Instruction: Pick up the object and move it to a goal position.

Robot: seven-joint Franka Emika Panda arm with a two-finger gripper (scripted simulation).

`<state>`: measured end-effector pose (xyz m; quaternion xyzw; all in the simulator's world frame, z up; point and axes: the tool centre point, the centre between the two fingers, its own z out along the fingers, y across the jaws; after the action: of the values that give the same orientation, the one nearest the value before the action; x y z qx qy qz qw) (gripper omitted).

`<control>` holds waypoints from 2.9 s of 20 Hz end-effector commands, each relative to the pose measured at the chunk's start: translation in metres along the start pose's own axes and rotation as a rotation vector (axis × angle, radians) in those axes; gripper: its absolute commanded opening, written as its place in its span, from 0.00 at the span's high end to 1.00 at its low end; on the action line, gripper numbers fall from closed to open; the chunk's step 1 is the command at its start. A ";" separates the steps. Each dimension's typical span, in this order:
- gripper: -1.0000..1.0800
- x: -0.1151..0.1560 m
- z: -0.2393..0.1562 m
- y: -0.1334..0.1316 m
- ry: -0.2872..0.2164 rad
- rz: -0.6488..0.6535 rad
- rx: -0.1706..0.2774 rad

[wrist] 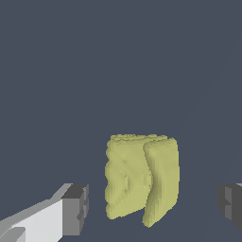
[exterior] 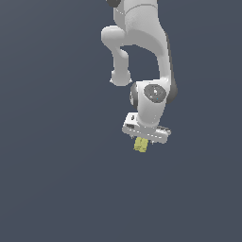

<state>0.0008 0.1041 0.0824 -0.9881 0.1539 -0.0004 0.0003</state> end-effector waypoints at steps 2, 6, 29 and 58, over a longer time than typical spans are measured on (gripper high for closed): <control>0.04 -0.001 0.016 0.000 -0.001 0.001 -0.001; 0.04 -0.001 0.035 0.000 -0.001 0.003 -0.001; 1.00 0.003 0.026 -0.002 0.000 0.003 0.000; 1.00 0.060 -0.229 -0.039 0.000 0.003 -0.001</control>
<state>0.0665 0.1218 0.2996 -0.9878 0.1556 -0.0008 0.0002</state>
